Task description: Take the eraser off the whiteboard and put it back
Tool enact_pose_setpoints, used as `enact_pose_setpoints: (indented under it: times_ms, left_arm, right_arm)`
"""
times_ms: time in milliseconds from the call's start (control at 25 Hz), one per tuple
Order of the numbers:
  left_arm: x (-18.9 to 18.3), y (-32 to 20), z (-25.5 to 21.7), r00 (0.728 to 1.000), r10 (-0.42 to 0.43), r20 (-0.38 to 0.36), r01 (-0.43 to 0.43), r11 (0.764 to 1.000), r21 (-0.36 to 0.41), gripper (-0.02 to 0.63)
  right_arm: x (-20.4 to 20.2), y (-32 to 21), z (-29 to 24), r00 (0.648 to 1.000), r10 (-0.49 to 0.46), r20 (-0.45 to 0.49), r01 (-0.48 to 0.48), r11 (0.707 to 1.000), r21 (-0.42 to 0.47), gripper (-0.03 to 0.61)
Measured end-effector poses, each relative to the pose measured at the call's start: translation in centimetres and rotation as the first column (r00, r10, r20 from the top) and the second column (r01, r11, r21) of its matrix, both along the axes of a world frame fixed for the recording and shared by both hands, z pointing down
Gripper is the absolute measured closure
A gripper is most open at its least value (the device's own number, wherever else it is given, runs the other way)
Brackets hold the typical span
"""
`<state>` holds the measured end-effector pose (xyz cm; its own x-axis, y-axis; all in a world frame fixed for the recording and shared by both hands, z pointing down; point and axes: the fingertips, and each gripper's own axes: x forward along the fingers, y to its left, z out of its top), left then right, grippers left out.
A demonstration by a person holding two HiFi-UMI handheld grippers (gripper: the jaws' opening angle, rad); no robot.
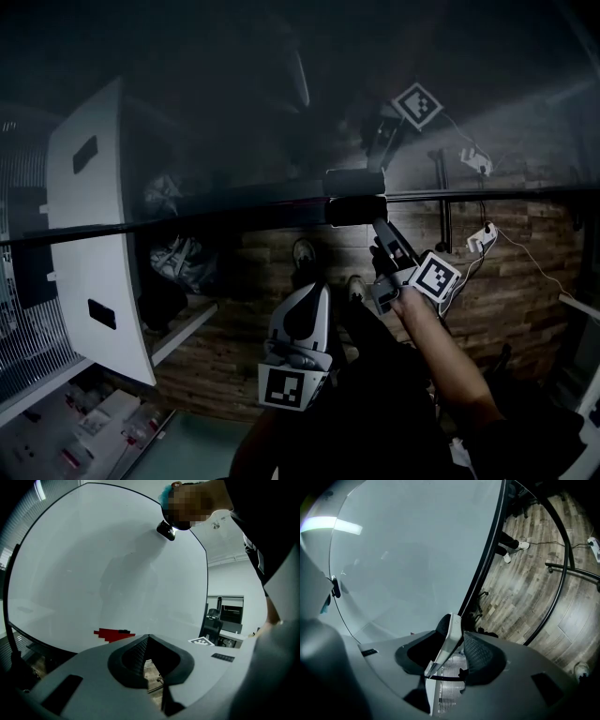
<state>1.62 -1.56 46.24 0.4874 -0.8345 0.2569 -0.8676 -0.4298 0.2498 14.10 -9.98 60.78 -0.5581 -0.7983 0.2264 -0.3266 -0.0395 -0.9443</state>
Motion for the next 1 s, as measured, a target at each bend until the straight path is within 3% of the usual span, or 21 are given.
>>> enact_pose_setpoints:
  times_ms: [1000]
  left_arm:
    - [-0.45,0.13,0.40,1.000,-0.006,-0.018,0.006,1.000,-0.004,0.607]
  right_arm:
    - [0.54,0.10,0.00,1.000,0.023,-0.017,-0.023,1.000,0.003,0.414]
